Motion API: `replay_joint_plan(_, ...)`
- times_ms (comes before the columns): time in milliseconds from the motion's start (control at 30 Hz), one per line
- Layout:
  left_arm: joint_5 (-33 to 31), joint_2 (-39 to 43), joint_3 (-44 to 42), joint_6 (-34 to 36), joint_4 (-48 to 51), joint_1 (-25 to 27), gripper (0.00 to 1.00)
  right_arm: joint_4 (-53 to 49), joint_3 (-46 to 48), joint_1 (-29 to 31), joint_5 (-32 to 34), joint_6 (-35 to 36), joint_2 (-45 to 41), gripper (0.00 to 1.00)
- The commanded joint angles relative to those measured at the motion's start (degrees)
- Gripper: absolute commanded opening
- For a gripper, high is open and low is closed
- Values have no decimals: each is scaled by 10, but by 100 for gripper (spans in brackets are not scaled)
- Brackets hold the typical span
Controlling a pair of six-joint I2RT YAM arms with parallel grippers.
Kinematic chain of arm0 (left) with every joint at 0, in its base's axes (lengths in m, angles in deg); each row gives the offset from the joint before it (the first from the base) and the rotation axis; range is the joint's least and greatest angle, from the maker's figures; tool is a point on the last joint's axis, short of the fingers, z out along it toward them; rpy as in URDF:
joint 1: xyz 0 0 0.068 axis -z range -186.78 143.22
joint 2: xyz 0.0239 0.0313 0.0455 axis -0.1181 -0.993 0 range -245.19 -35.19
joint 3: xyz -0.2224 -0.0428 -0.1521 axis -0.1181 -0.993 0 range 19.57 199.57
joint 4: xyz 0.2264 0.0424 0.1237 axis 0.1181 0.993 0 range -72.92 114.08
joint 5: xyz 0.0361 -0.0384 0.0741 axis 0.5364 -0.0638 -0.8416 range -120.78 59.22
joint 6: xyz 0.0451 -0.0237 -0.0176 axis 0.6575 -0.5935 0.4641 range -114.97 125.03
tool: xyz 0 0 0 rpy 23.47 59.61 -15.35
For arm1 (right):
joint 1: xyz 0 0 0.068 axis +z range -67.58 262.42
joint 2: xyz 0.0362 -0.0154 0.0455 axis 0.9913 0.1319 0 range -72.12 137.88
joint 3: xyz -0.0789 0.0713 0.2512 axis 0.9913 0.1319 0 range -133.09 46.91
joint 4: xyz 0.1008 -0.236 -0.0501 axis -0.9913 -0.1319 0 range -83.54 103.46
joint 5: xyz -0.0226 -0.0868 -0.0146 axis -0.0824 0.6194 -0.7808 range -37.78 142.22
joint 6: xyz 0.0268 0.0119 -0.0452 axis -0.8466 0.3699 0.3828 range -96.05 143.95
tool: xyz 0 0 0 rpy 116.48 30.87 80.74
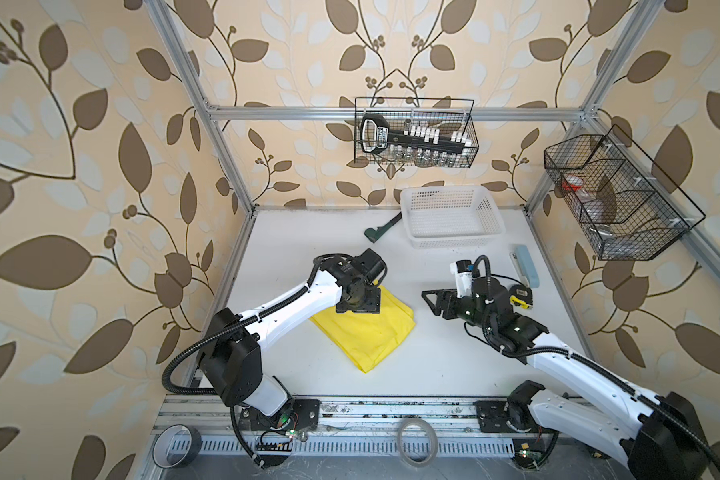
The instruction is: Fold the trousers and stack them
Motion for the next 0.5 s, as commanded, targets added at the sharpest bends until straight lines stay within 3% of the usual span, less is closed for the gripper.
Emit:
replay_joint_plan(0,-31,-3,-32,-127,-23,34,74,-81,29,-51,-42,35,-35,74)
replay_joint_plan(67,-47,-24,-37,-164,-39,56,74,-94,35,-77,-51,43,-50,74)
replay_joint_plan(267,-55,-113,-52,-182,-61,76,73,-120,36,-104,-62,55,-76,75)
replay_joint_plan(467,-55,-172,-56,-214,-106,36,70,-123,40,-108,-65,50,-88,75)
